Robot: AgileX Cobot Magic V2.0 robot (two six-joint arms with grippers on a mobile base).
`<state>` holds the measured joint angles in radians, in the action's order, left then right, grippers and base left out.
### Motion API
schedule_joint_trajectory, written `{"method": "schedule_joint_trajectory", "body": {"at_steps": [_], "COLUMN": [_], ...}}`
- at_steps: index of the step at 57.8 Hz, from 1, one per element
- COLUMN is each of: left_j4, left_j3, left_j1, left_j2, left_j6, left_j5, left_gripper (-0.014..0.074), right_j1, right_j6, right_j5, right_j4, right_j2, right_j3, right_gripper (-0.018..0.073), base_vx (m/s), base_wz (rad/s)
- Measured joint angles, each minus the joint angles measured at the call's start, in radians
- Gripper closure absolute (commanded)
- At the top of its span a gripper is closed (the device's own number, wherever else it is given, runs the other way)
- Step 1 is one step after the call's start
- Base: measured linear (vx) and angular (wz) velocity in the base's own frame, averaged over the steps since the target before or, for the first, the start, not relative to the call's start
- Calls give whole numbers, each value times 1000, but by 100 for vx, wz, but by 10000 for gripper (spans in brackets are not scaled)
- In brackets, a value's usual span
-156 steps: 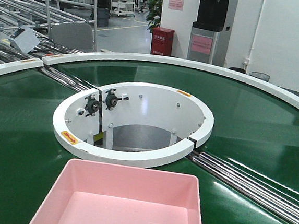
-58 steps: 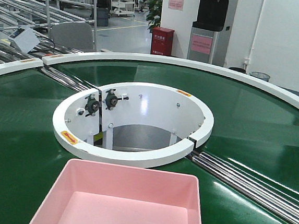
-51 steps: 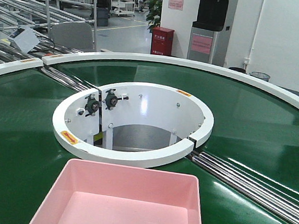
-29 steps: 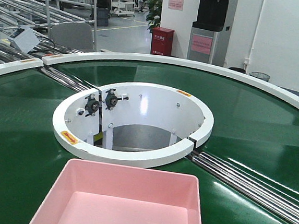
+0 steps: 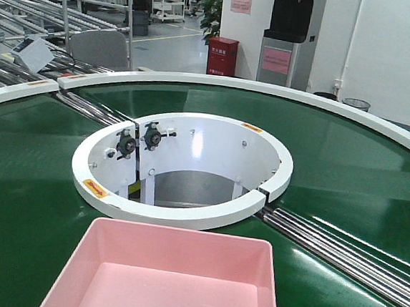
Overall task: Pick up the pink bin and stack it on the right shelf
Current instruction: 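Lower both grippers onto opposite side walls of the pink bin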
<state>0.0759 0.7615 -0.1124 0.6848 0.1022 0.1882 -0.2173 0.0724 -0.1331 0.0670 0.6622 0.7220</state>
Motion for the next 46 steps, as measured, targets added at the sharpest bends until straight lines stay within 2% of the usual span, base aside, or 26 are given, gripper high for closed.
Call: {"method": "schedule_joint_trajectory", "body": {"at_steps": [12, 17, 21, 29, 36, 46], "left_j4": [15, 60, 104, 163, 191, 215], "left_j3": [149, 256, 324, 392, 403, 403], "left_j1": [-33, -34, -34, -34, -34, -35], "left_j2": [155, 301, 419, 628, 784, 945], "left_j6": [-1, -1, 3, 25, 27, 37], "left_j5": [299, 409, 473, 521, 517, 497], "left_gripper": [138, 138, 138, 138, 138, 138], "right_j1": [-81, -83, -84, -84, -84, -84], "right_j6": [34, 69, 79, 92, 94, 95], "right_j5": [-453, -612, -687, -726, -726, -702], "right_j4": [3, 2, -3, -47, -105, -125], "right_j2": [255, 414, 537, 739, 849, 960], "right_j3": [215, 334, 410, 504, 517, 518], "right_gripper": [22, 57, 84, 113, 114, 114], "base_vx": [0, 0, 0, 0, 0, 0], "base_wz": [0, 0, 0, 0, 0, 0]}}
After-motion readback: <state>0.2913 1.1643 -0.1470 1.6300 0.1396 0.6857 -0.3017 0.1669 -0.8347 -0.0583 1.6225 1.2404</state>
